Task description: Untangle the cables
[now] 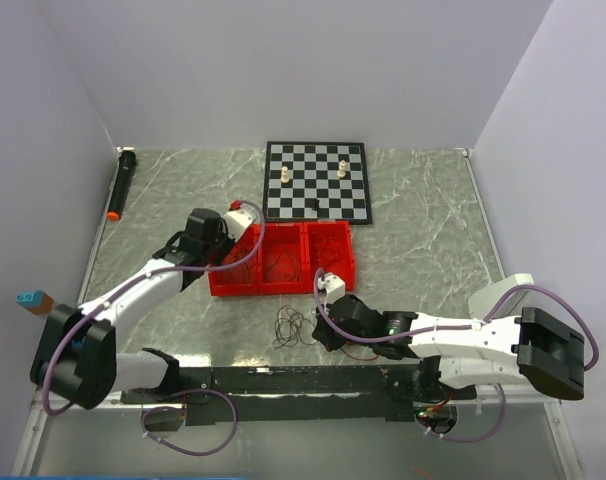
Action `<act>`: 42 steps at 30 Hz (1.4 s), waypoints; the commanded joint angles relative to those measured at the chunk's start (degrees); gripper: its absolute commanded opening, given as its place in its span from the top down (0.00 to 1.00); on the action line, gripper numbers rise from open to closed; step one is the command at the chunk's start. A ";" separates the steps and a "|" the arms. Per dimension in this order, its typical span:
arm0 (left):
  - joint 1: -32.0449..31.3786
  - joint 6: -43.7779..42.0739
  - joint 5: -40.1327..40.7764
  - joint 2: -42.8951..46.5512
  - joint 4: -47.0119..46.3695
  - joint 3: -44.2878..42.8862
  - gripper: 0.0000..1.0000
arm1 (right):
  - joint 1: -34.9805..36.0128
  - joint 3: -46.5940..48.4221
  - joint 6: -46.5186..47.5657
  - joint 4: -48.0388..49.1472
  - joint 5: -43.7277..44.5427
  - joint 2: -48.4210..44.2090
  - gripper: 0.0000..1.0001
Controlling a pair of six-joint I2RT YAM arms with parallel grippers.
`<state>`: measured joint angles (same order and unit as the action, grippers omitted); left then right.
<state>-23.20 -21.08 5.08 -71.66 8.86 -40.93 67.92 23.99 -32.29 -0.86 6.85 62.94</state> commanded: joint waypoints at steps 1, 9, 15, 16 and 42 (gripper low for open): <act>-0.88 1.13 -2.71 -2.60 -4.65 -6.00 0.99 | 0.46 1.41 -0.05 1.30 0.53 0.34 1.00; -1.50 -0.63 -12.80 -3.85 5.69 -9.60 0.44 | 0.46 2.64 0.39 1.13 0.79 0.17 1.00; -1.50 -4.30 -20.62 4.75 15.65 -14.70 0.23 | 0.46 6.15 2.05 -4.22 2.46 -4.74 1.00; -1.50 -5.89 -22.38 6.34 15.75 -14.97 0.23 | 0.46 6.94 2.58 -5.19 2.64 -6.06 1.00; -2.64 -14.68 -61.86 19.19 29.62 -15.93 0.36 | 0.37 30.15 13.57 -11.44 -1.67 -10.64 1.00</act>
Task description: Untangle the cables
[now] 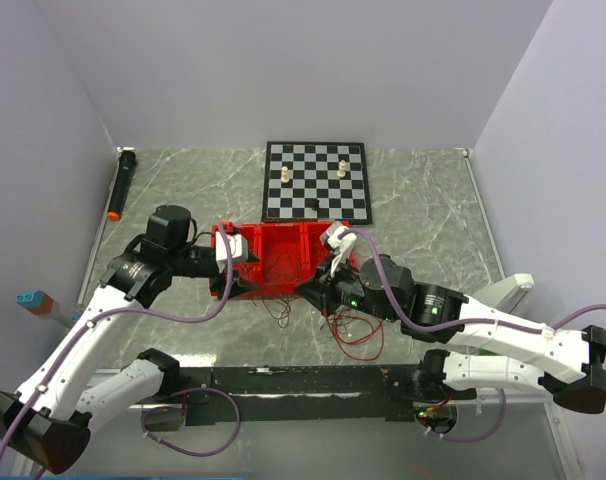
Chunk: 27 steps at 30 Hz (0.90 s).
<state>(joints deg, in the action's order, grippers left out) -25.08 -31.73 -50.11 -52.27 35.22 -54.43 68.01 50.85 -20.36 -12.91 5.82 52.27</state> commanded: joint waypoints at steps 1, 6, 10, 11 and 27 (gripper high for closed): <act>-1.19 -5.00 -7.02 -0.11 4.40 -2.69 0.37 | 0.37 3.46 1.73 0.60 -0.64 0.29 1.00; -3.48 -3.45 -5.10 0.76 3.73 -2.35 0.50 | 0.28 4.43 2.60 0.86 -0.64 0.90 1.00; -4.80 -0.98 -3.86 1.12 0.56 -1.20 0.58 | 0.20 5.66 3.31 1.13 -0.55 1.17 1.00; -5.06 -0.19 -3.34 0.94 -0.32 -1.03 0.64 | 0.28 6.01 3.57 1.13 -0.29 1.25 1.00; -5.07 -4.31 12.38 7.17 4.77 -1.99 0.99 | -2.17 11.81 11.48 -1.95 6.13 0.29 1.00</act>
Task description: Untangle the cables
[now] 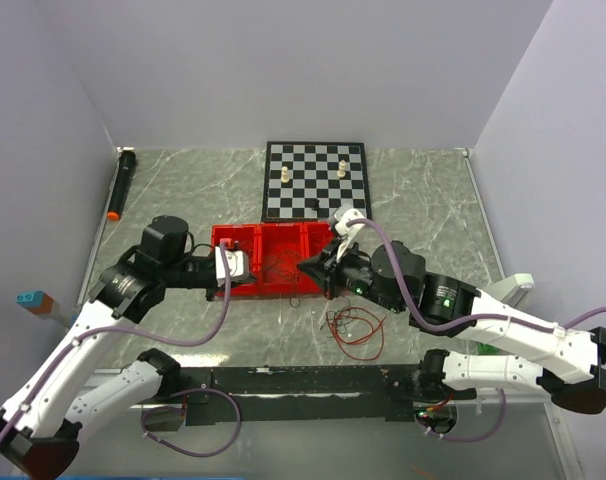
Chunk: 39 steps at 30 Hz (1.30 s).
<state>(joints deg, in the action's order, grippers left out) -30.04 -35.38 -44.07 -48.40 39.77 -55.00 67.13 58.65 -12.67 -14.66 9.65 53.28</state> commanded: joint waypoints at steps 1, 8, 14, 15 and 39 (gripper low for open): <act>-0.10 0.21 8.54 4.53 -0.56 -0.90 0.95 | -1.91 4.45 4.31 -0.11 2.39 -0.37 1.00; -0.19 6.72 23.76 6.74 -2.24 -5.36 0.10 | -9.28 6.39 5.72 3.22 -3.48 6.13 1.00; 0.69 13.31 30.62 4.90 2.50 -12.84 0.03 | -16.59 4.98 6.69 8.50 -6.58 14.29 1.00; 0.86 13.31 31.85 4.64 3.46 -13.98 0.03 | -16.94 4.98 7.65 9.02 -5.62 16.05 1.00; 0.86 13.49 40.21 -2.31 12.35 -26.47 0.03 | -17.48 30.73 -1.83 -11.54 6.88 55.43 1.00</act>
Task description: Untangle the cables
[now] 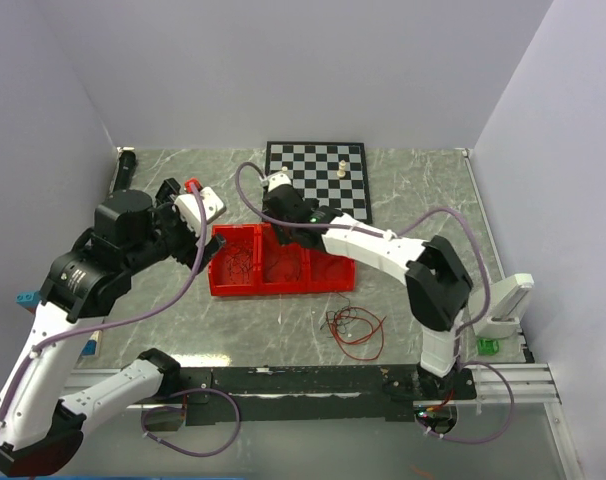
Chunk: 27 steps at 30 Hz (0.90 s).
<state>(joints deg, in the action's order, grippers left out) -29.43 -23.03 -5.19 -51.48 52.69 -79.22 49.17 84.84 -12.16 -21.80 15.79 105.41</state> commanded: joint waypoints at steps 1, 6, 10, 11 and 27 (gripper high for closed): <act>0.25 1.14 1.50 0.68 -0.57 -2.17 0.03 | 0.49 5.16 -3.03 -4.82 -0.14 4.10 1.00; 0.25 0.53 1.76 1.21 -0.22 -1.11 0.03 | 0.32 5.52 -6.29 -6.07 -1.02 3.85 0.73; 0.25 0.26 1.15 1.47 -0.22 -0.41 0.03 | 0.32 1.74 -8.49 -3.94 -2.61 -1.07 0.48; 0.34 0.18 0.89 1.47 -0.22 -0.23 0.03 | 0.32 1.65 -8.66 -4.30 -2.70 -1.69 0.47; 0.43 -5.53 -7.11 4.20 -0.92 6.71 0.03 | -0.39 -32.78 -21.65 -15.19 0.66 -40.17 0.25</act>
<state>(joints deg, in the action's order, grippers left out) -29.12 -25.93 -8.91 -48.16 53.01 -74.46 48.71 61.63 -26.13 -29.50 16.75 75.55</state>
